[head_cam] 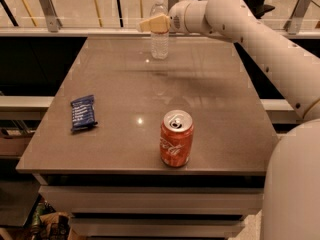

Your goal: Move water bottle near rxbar blueberry

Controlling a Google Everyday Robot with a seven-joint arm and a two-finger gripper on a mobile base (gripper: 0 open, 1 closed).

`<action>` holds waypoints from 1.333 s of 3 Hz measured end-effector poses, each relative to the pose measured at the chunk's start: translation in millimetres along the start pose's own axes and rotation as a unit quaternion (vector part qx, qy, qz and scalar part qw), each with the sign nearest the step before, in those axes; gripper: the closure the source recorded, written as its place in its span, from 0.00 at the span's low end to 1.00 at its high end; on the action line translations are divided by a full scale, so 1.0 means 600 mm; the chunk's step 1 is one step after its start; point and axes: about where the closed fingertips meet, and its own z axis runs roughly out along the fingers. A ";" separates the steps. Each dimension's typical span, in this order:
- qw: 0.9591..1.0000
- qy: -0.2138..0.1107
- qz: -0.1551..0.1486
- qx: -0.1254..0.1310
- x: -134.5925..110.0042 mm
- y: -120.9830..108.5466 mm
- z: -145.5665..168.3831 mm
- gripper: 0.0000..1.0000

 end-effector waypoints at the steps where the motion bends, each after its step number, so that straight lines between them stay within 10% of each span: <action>1: 1.000 0.000 0.000 -0.002 0.001 0.003 0.003 0.17; 4: 1.000 0.002 0.001 -0.007 0.005 0.013 0.013 0.87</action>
Offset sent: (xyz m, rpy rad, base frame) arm 0.0000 0.0022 -0.0010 0.0001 0.0011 0.0028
